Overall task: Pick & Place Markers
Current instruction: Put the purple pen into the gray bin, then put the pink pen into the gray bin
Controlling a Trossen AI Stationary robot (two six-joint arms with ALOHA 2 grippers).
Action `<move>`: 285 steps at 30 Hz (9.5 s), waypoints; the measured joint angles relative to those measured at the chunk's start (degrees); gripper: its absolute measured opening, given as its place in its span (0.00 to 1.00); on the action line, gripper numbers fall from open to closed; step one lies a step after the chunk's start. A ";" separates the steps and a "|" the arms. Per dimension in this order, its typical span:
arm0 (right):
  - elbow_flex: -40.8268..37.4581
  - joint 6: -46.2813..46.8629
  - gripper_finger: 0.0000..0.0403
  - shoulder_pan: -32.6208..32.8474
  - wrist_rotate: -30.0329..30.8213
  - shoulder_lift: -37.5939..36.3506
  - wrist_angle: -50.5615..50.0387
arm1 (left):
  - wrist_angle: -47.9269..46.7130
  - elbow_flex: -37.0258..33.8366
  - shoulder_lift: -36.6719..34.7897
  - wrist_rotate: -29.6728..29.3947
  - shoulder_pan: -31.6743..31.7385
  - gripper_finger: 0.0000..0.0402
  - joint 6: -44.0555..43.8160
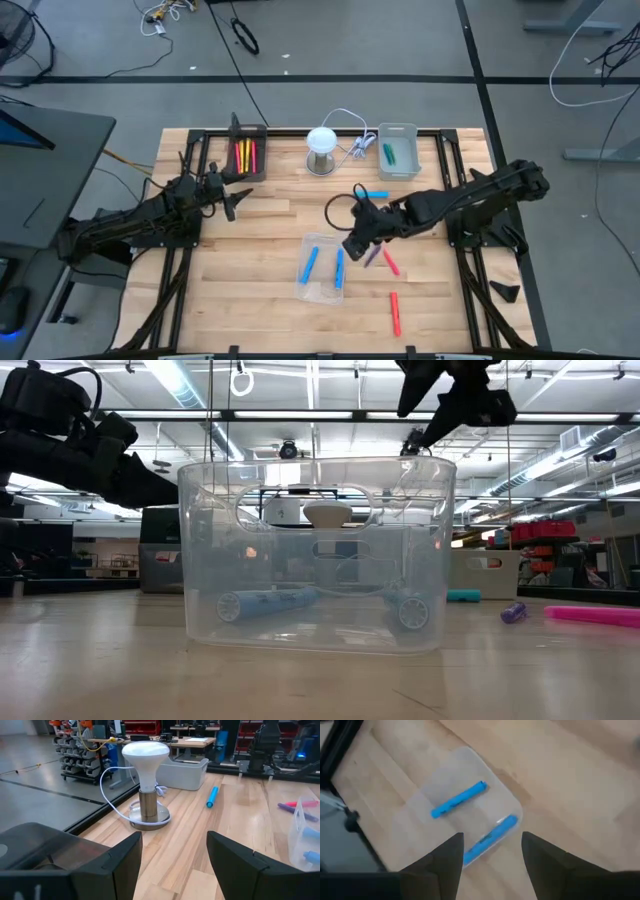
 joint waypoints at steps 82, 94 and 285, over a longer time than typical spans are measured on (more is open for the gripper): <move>-13.73 73.32 0.51 0.31 -10.74 16.61 5.96 | 0.11 -0.02 0.02 0.09 0.00 0.57 -0.02; -13.79 74.13 0.31 0.21 -11.47 16.61 3.85 | 0.13 -0.02 0.02 0.09 0.00 0.57 -0.02; -5.89 -29.64 0.21 -67.69 -7.39 9.06 -10.06 | 0.13 -0.04 0.00 0.07 -0.02 0.57 -0.02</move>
